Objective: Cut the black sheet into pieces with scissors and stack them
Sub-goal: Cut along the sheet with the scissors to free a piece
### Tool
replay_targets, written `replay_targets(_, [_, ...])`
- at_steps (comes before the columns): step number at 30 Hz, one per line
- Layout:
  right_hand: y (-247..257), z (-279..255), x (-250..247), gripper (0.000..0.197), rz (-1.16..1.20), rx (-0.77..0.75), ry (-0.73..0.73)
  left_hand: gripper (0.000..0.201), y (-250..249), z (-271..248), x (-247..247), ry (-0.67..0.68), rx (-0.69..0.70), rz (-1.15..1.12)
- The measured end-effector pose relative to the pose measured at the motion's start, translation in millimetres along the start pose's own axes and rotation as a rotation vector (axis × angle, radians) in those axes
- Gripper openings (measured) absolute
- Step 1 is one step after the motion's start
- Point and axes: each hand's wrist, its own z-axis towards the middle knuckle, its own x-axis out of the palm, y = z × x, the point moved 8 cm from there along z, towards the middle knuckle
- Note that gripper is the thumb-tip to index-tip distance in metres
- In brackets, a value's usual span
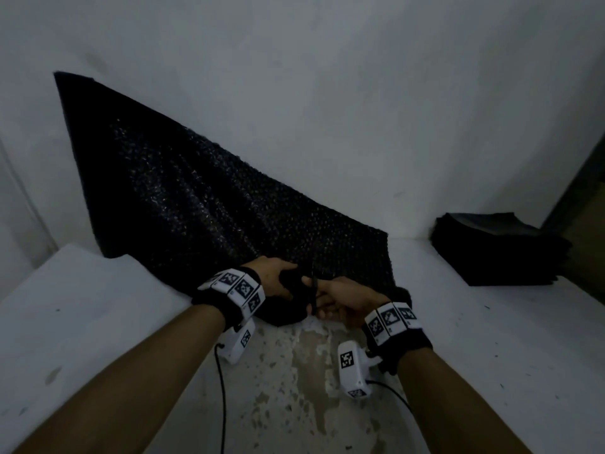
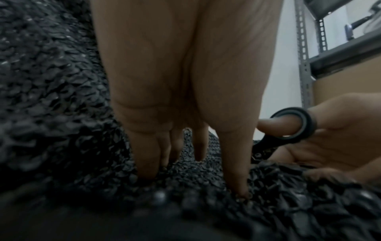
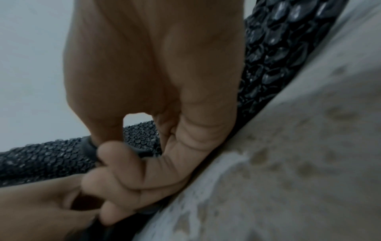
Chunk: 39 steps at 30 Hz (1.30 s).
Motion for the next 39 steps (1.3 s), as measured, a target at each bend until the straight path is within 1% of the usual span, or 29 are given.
replay_targets(3, [2.7, 4.6, 1.0, 0.05, -0.043, -0.009, 0.007, 0.061, 5.8, 3.5, 2.3, -0.003, 0.007, -0.008])
replay_targets(6, [5.7, 5.8, 2.4, 0.046, -0.035, -0.039, -0.02, 0.049, 9.6, 6.5, 6.7, 0.0, -0.003, -0.029])
replay_targets(9, [4.6, 9.2, 4.8, 0.041, -0.015, -0.096, -0.05, 0.043, 9.2, 6.1, 6.9, -0.005, -0.007, -0.028])
replay_targets(12, [1.8, 9.3, 6.4, 0.038, 0.009, -0.117, -0.071, 0.039, 7.8, 5.5, 7.2, 0.007, -0.012, -0.018])
replay_targets(14, [3.6, 7.6, 6.9, 0.036, 0.028, -0.116, -0.074, 0.04, 7.9, 4.6, 6.9, 0.009, -0.022, -0.03])
replay_targets(16, [5.0, 7.9, 5.9, 0.036, 0.064, -0.08, -0.074, 0.04, 7.1, 1.7, 5.5, 0.011, -0.027, -0.039])
replay_targets(18, [6.2, 9.9, 4.1, 0.043, 0.067, -0.038, -0.059, 0.042, 6.0, -1.3, 4.6, 0.013, -0.022, -0.044])
replay_targets(21, [9.1, 15.7, 0.6, 0.051, 0.023, -0.03, -0.046, 0.045, 5.3, -4.3, 4.2, 0.015, -0.016, -0.044])
replay_targets(26, [12.7, 28.0, -4.1, 0.045, 0.033, -0.021, -0.076, 0.049, 3.7, -6.2, 3.4, 0.006, -0.03, -0.046])
replay_targets(31, [15.3, 38.6, -5.5, 0.038, 0.099, -0.049, -0.093, 0.05, 0.8, -6.8, 3.4, 0.012, 0.009, -0.019])
replay_targets(35, [15.6, 40.0, -8.4, 0.037, 0.066, -0.077, -0.081, 0.057, -0.9, -7.1, 2.5, 0.004, 0.019, 0.009])
replay_targets(39, [12.8, 41.4, -9.4, 0.038, 0.006, -0.125, -0.092, 0.057, -0.4, -7.9, 3.4, 0.006, 0.018, 0.009])
